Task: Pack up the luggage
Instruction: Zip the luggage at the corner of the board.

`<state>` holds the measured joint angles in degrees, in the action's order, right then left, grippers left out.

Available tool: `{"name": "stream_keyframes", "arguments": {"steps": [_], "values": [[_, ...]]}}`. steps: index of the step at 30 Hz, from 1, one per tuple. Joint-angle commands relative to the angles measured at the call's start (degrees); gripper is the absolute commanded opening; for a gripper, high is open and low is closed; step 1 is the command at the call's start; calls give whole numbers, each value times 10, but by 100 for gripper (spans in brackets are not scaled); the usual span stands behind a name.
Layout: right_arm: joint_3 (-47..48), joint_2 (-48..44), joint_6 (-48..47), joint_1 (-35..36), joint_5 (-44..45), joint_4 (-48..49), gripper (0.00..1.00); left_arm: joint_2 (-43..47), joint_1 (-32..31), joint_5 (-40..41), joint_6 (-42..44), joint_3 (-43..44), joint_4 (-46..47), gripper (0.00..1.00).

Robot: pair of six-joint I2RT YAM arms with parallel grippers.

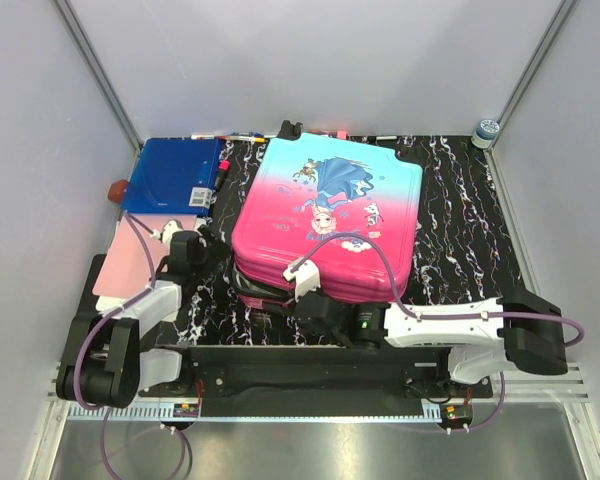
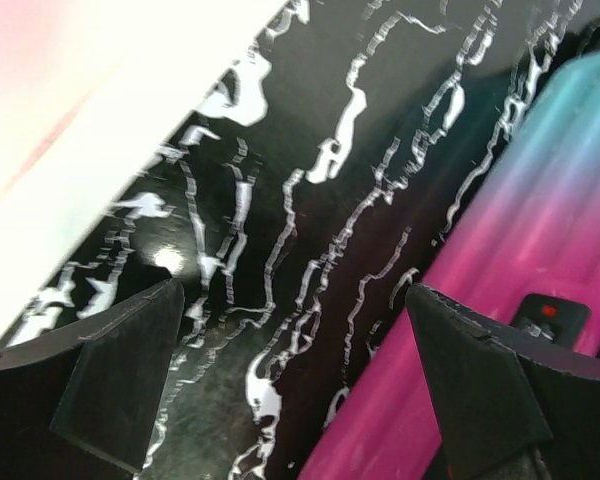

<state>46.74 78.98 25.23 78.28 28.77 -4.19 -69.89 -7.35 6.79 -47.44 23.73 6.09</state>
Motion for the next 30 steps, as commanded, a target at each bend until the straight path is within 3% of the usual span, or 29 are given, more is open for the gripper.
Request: {"name": "stream_keyframes", "arguments": {"steps": [1, 7, 16, 30], "values": [[57, 17, -1, 9, -76, 81, 0, -15, -40, -5, -7, 4, 46, 99], [92, 45, -16, 9, -99, 90, 0, -31, -73, 7, -31, -1, 58, 99], [165, 114, -17, 10, -200, 92, 0, -53, -131, 8, -71, 0, 70, 99], [204, 151, -13, 10, -207, 96, 0, -42, -180, 30, -81, 4, 61, 99]]}}
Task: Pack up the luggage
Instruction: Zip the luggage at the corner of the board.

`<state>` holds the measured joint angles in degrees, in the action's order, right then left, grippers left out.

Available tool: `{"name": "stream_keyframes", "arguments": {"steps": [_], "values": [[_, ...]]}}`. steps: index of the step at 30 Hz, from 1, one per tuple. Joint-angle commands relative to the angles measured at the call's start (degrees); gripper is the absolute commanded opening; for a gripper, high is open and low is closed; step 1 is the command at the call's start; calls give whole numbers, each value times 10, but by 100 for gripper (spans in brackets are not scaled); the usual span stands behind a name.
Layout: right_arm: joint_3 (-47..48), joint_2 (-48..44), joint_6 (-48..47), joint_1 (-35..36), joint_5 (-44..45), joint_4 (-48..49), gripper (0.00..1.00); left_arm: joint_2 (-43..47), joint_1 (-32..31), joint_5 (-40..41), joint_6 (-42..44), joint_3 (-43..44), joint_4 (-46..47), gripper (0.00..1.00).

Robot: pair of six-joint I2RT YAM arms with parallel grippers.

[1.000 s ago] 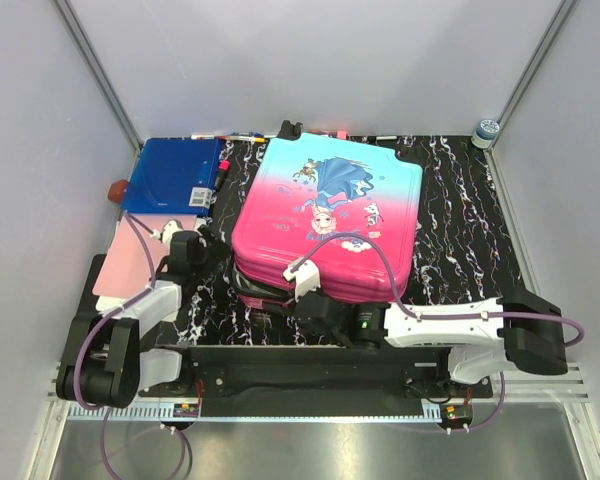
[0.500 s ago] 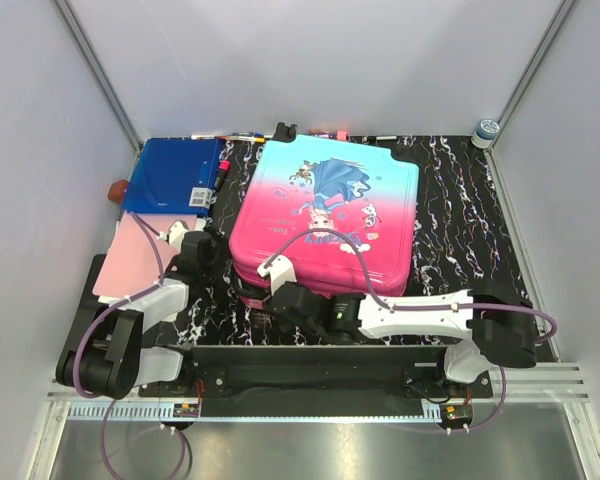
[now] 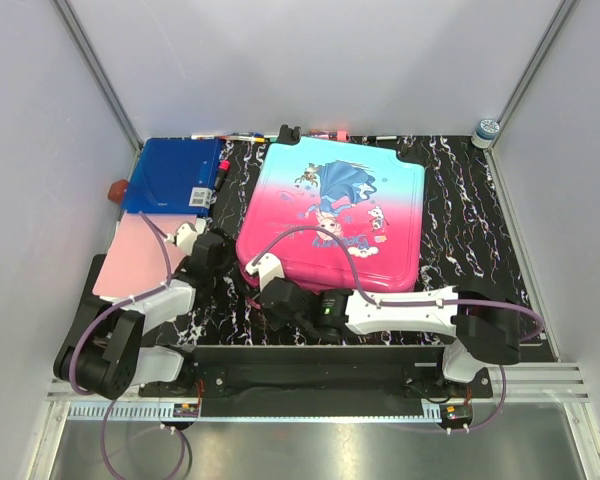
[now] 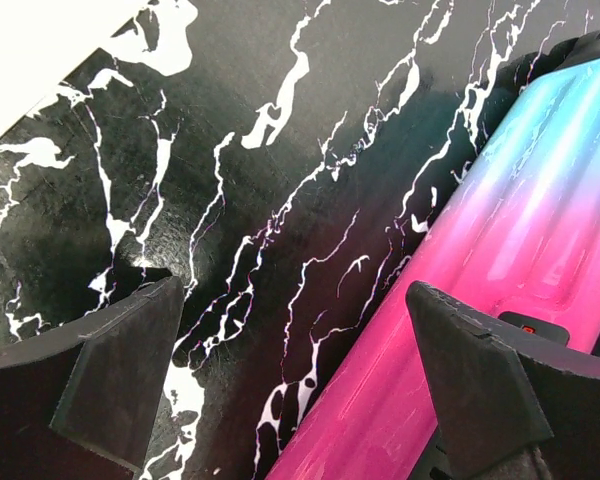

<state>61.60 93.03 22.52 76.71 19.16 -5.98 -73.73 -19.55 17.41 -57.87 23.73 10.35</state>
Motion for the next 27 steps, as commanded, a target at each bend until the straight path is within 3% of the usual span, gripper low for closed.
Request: {"name": "stream_keyframes", "arguments": {"steps": [1, 20, 27], "values": [[57, 13, 15, 26, -109, 114, 0, -3, -64, -76, 21, 4, 20, 99], [90, 32, 30, 26, -94, 111, 0, 19, -162, 2, -37, -2, 24, 99], [74, 12, 45, 25, -46, 115, 0, 25, -209, 29, -74, -2, 32, 99]]}}
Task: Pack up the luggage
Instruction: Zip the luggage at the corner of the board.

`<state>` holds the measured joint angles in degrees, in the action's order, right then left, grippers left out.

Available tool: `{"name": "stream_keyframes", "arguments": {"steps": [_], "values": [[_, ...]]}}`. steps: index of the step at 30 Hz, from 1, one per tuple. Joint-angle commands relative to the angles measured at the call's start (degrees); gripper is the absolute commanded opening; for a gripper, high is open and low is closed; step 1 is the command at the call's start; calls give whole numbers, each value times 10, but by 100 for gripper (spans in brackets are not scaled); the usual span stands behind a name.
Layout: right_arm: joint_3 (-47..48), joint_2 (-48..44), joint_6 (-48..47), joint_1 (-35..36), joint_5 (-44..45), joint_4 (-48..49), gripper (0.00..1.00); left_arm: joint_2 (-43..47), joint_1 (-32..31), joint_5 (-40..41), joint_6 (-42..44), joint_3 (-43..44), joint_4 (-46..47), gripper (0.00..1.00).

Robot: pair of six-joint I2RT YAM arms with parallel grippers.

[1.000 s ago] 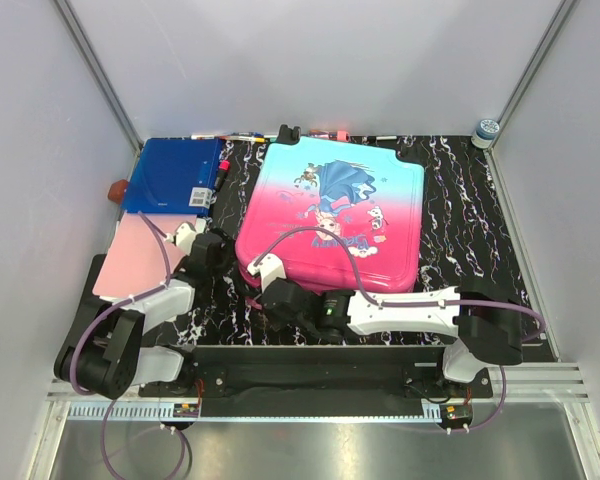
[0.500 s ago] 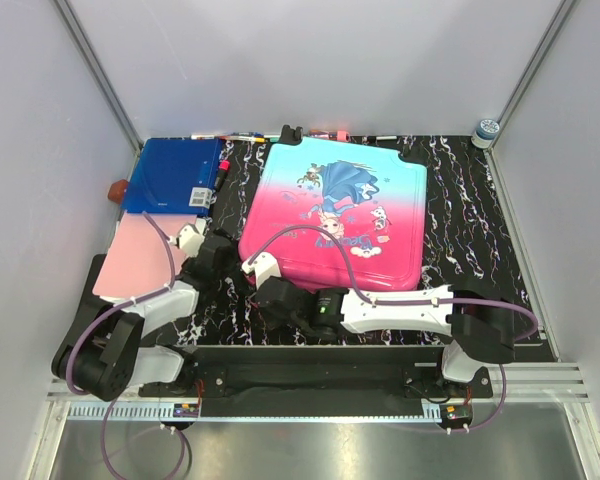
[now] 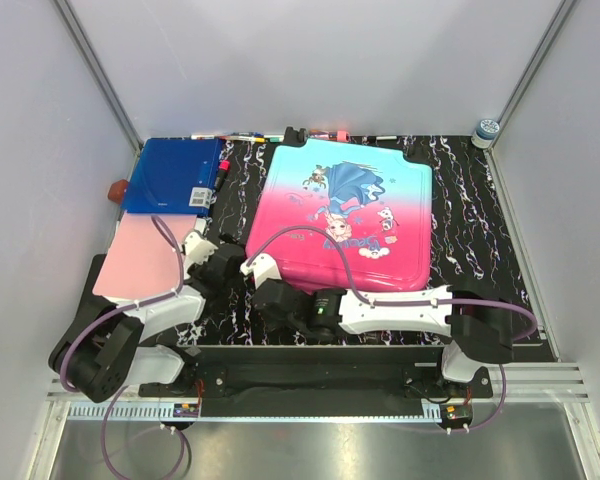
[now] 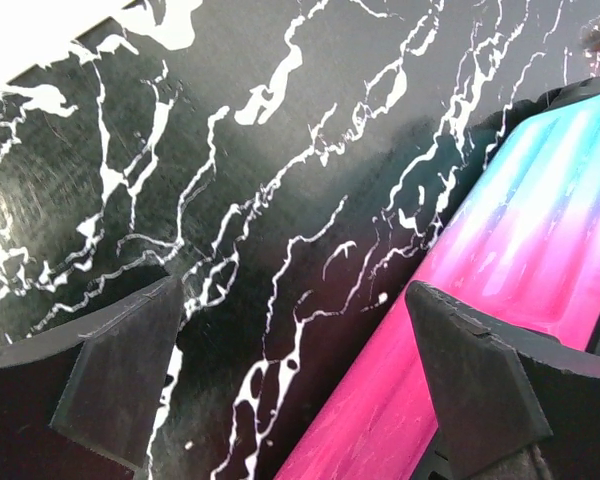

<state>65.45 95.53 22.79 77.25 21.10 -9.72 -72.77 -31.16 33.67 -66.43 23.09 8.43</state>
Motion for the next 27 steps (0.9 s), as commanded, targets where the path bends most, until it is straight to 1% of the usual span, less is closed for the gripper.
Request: {"name": "stream_keyframes", "arguments": {"steps": [1, 5, 10, 16, 20, 21, 23, 27], "values": [[30, -18, 45, 20, -56, 153, 0, 15, -95, -134, 8, 5, 55, 99], [3, -60, 56, 20, -11, 154, 0, 13, -117, -132, -4, 10, 64, 99], [-33, -97, 57, 19, 36, 152, 0, -15, -146, -132, -10, 32, 76, 99], [-61, -132, 74, 19, 80, 121, 0, -37, -169, -149, -19, 45, 96, 99], [-74, -144, 81, 19, 88, 115, 0, -14, -168, -145, -15, 31, 90, 99], [-75, -144, 81, 19, 87, 114, 0, 4, -169, -140, -14, 28, 78, 99], [-76, -143, 84, 19, 87, 113, 0, 31, -168, -139, -14, 11, 71, 99], [-73, -140, 86, 20, 87, 112, 0, 56, -169, -133, -27, -23, 63, 99]]}}
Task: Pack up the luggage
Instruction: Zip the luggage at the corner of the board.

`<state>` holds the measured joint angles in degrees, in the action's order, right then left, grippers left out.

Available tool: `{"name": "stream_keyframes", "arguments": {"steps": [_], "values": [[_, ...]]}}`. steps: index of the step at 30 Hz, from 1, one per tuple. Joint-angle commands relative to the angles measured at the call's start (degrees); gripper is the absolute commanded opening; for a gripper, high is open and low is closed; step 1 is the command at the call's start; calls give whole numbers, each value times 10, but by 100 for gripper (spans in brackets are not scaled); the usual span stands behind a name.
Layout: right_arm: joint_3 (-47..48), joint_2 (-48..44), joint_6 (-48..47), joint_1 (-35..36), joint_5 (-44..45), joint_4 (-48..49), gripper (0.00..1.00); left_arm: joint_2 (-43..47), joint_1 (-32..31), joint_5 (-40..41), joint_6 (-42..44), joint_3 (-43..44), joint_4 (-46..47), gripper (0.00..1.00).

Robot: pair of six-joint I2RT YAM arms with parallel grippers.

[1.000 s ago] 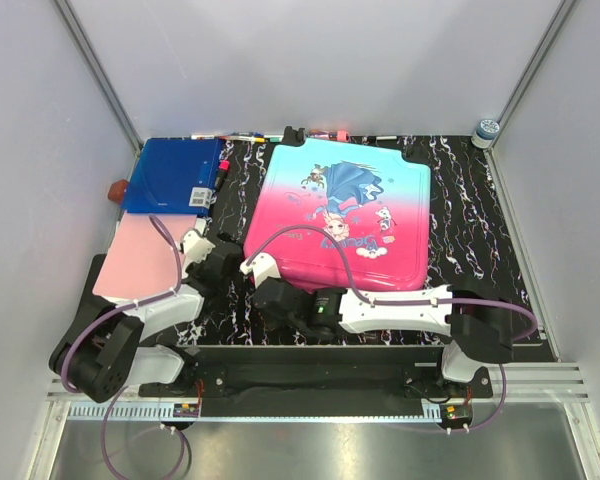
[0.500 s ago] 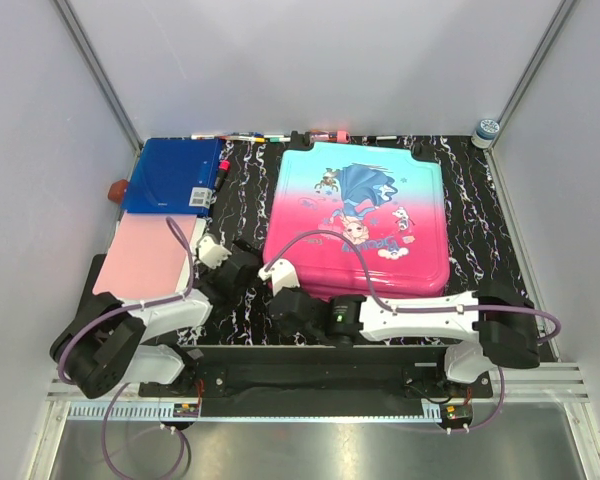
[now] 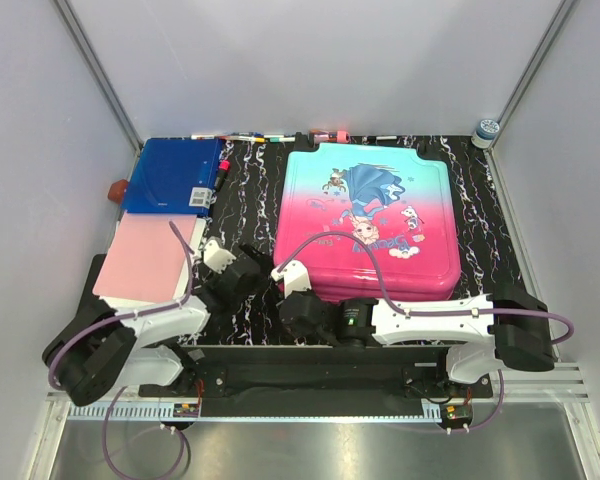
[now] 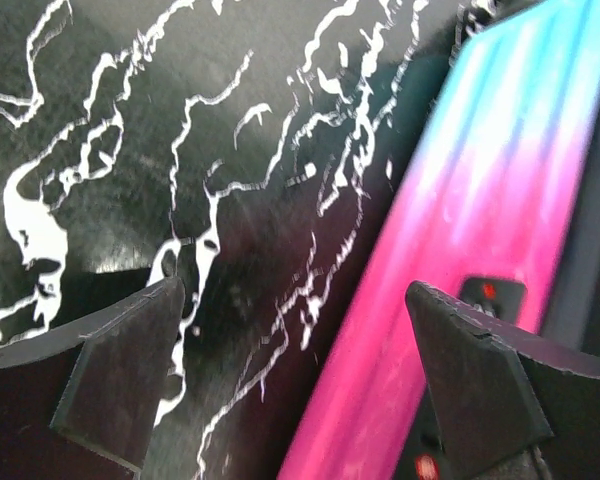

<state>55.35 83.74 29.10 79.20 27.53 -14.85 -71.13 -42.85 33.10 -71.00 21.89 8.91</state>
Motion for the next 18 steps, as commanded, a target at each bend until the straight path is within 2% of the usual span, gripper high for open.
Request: {"name": "stream_keyframes", "arguments": {"steps": [1, 11, 18], "values": [[28, -22, 23, 1, 22, 163, 0, 42, -51, -125, 12, -21, 56, 99], [30, -28, 26, 0, 20, 163, 0, 66, -50, -91, 3, -55, 34, 99], [27, -29, 30, 0, 18, 161, 0, 128, 14, -88, 40, -75, -13, 99]]}}
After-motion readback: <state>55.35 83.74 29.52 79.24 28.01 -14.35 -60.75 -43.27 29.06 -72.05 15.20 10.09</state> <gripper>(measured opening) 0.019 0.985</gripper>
